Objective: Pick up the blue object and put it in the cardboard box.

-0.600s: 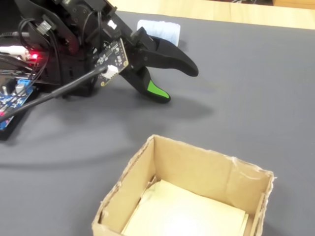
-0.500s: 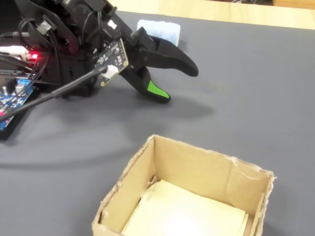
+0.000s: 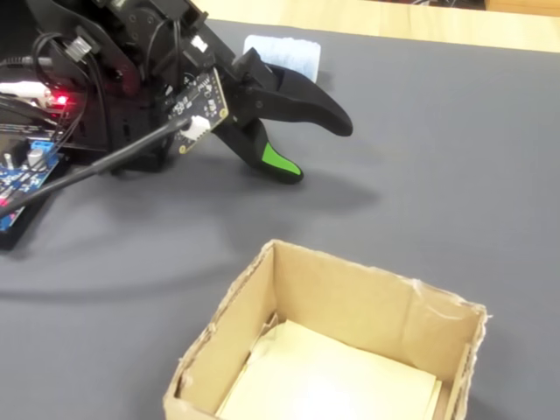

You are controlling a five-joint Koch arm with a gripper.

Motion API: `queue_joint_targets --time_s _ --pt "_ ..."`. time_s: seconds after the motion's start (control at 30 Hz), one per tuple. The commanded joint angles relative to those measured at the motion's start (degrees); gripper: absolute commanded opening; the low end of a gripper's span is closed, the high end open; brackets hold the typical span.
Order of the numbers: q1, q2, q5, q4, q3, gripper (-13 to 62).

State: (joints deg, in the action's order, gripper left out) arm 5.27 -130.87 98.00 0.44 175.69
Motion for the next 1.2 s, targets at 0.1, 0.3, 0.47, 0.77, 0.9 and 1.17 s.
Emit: queue_joint_targets --time_s 0.1,0.3,0.47,0.77,0.9,1.17 --pt "-0.1 -4.8 0.9 3.4 2.7 33.7" --pt "-0.1 -4.8 1.2 3.2 2.7 33.7" --pt "-0.4 -4.8 1.2 3.1 2.8 33.6" --pt "-0.3 -4.8 1.2 3.1 2.8 33.6" --pt "-0.4 -4.8 1.3 3.1 2.8 33.5" --pt "-0.4 -4.8 3.2 3.2 2.7 33.0"
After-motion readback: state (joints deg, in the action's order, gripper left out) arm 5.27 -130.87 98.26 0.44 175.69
